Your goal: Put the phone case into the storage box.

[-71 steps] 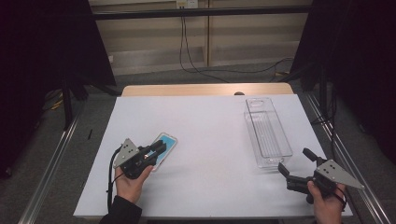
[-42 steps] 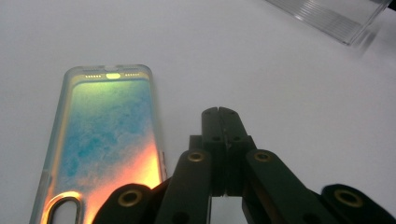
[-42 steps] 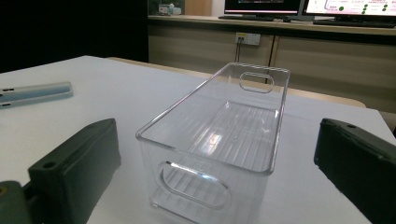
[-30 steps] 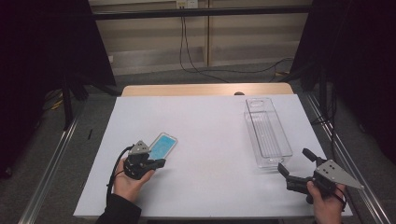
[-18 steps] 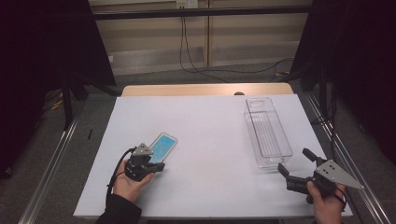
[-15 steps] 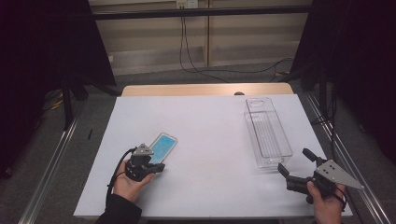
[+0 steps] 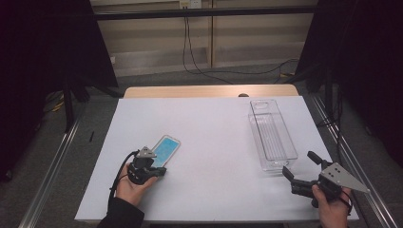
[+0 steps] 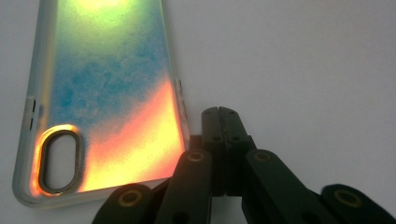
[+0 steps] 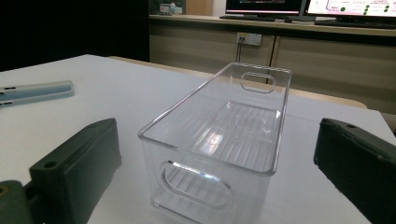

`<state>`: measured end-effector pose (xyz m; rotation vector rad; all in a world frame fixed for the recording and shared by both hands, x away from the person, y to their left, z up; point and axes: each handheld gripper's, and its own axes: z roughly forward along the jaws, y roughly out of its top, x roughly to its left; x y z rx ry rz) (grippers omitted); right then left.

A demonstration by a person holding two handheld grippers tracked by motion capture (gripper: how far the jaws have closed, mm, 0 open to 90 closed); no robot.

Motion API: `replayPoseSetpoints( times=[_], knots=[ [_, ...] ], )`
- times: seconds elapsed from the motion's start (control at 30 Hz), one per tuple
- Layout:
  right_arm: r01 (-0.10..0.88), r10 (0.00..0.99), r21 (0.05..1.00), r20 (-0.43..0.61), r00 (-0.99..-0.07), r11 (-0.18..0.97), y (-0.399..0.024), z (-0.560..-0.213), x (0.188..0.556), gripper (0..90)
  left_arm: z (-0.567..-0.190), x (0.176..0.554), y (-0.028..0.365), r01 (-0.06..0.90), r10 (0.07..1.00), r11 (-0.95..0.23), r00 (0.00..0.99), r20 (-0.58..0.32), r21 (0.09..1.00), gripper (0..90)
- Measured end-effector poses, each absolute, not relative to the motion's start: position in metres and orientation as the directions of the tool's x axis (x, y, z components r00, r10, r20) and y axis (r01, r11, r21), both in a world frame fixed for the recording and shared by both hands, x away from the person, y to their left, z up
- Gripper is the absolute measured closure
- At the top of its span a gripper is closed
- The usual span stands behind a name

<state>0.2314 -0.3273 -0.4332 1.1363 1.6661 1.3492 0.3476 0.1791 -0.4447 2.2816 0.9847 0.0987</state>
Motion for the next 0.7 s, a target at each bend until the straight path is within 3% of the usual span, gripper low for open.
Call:
replayPoseSetpoints(
  times=[0.7],
  knots=[
    [0.199, 0.929, 0.977, 0.004, -0.369, 0.074, -0.3279, -0.4332, 0.2314, 0.0, -0.4435, 0.349, 0.187, 0.646, 0.694, -0.501, 0.697, -0.179, 0.576, 90.0]
  ],
)
